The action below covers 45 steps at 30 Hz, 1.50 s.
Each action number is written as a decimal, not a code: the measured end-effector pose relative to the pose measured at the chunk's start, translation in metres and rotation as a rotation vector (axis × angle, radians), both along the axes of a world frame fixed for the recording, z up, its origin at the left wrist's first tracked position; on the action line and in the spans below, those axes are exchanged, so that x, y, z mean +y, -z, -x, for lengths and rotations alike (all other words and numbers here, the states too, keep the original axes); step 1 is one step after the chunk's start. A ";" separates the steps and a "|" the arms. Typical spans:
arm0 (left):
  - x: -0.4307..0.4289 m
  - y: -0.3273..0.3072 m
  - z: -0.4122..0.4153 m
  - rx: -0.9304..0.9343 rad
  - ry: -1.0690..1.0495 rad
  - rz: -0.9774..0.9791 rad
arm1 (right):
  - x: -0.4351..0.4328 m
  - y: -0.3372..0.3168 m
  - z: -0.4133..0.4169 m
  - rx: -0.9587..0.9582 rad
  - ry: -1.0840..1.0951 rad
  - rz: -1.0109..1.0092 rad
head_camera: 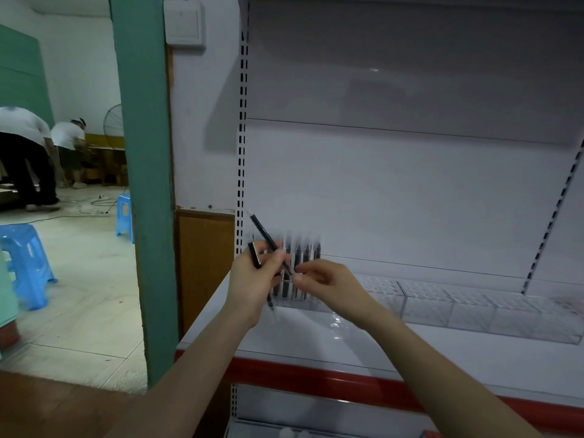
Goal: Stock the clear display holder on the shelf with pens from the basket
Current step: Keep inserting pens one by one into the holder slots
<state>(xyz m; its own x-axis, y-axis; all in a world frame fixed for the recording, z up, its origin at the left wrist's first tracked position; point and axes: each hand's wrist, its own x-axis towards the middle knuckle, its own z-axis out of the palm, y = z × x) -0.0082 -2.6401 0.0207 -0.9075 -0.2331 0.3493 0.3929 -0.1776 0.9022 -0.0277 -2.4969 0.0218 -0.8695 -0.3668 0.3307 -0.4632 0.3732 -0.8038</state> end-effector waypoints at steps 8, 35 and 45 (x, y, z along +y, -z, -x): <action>0.001 -0.012 -0.002 0.058 -0.010 -0.101 | 0.018 -0.005 -0.003 -0.024 -0.013 0.079; -0.007 -0.021 -0.013 -0.021 -0.071 0.108 | 0.015 -0.039 0.041 0.243 0.432 0.188; -0.013 -0.018 -0.011 0.037 -0.103 0.074 | 0.005 -0.045 0.053 0.242 0.390 0.131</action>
<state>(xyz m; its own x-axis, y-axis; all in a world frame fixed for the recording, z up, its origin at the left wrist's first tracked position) 0.0024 -2.6534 0.0382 -0.8663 -0.2971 0.4015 0.4386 -0.0681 0.8961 -0.0804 -2.4920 0.0666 -0.8262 0.0297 0.5626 -0.4888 0.4587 -0.7420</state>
